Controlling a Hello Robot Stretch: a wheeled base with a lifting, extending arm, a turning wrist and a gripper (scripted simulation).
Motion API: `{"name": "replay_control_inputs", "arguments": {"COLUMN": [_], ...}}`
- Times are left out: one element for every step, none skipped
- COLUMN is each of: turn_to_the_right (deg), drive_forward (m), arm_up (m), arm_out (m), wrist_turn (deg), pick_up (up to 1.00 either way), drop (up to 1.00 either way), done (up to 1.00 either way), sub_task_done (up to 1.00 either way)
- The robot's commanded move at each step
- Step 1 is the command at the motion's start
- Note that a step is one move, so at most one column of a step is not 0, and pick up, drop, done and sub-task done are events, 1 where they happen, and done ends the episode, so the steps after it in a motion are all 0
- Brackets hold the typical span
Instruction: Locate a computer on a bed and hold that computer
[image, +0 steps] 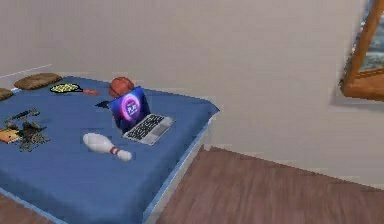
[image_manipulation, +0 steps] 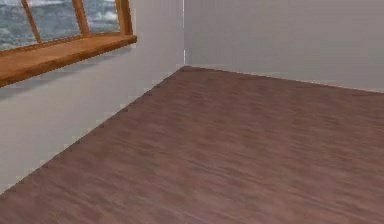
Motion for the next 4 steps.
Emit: {"name": "replay_control_inputs", "arguments": {"turn_to_the_right": [0.0,-45.0,-45.0,-18.0], "drive_forward": [0.55,0.0,0.0,0.0], "arm_up": [0.0,0.0,0.0,0.0], "arm_out": [0.0,0.0,0.0,0.0], "wrist_turn": [0.0,0.0,0.0,0.0], "pick_up": [0.0,0.0,0.0,0.0], "drop": [0.0,0.0,0.0,0.0], "done": [0.0,0.0,0.0,0.0], "sub_task_done": [0.0,0.0,0.0,0.0]}}
